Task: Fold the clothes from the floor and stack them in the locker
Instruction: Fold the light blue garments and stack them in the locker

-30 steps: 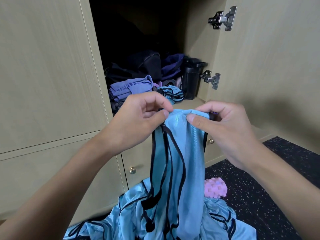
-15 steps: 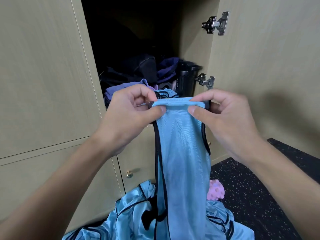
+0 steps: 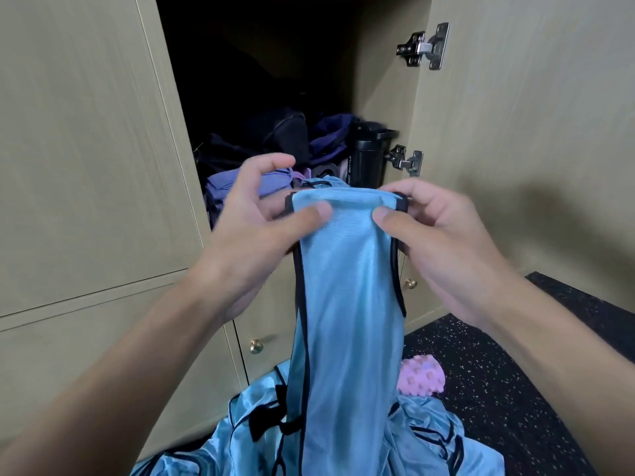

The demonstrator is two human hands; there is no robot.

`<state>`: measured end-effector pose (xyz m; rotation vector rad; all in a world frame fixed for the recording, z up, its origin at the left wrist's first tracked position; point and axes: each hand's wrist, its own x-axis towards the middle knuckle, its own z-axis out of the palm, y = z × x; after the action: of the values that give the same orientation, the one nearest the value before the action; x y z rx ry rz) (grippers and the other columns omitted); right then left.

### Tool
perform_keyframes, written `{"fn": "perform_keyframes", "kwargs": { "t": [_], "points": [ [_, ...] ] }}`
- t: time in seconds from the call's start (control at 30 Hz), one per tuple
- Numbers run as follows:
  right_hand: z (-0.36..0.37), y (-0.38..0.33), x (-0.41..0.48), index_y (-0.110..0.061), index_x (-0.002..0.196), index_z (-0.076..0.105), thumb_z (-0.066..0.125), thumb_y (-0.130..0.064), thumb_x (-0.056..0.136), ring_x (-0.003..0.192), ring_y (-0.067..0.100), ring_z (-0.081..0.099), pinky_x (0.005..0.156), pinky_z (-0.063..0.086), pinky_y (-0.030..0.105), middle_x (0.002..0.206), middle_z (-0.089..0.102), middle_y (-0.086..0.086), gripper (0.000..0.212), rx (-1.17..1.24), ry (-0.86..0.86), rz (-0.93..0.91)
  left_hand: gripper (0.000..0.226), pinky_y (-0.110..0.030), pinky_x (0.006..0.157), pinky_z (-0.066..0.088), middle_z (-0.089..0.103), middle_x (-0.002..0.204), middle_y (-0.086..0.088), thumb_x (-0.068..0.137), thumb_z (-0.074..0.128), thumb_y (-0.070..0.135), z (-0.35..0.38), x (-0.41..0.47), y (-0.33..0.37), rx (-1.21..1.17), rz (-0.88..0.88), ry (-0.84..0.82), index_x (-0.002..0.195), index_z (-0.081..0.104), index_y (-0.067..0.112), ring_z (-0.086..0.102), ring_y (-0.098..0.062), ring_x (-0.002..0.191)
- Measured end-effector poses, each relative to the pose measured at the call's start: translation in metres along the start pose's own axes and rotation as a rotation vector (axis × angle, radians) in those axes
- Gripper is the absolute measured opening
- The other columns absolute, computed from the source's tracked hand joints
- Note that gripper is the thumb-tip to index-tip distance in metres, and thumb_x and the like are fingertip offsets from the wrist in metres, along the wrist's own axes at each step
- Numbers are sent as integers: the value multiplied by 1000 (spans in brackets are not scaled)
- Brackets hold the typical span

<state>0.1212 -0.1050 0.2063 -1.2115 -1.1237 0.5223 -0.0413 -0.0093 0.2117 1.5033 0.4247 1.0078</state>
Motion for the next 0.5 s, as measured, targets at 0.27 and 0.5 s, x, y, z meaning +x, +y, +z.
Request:
{"fn": "perform_keyframes", "kwargs": {
  "t": [0.27, 0.5],
  "points": [
    [-7, 2, 4, -10, 113, 63, 62, -1, 92, 86, 15, 63, 81, 52, 30, 91, 69, 1, 23, 136, 100, 14, 58, -41, 85, 57, 77, 92, -12, 88, 68, 1, 1, 1, -7, 13, -18, 40, 135, 42, 22, 73, -23, 84],
    [-7, 6, -1, -13, 105, 70, 62, 0, 92, 98, 22, 72, 89, 58, 35, 105, 76, 5, 19, -6, -138, 137, 55, -34, 78, 59, 77, 94, -9, 89, 67, 1, 4, 1, -9, -67, 1, 100, 134, 42, 20, 73, -22, 84]
  ]
}}
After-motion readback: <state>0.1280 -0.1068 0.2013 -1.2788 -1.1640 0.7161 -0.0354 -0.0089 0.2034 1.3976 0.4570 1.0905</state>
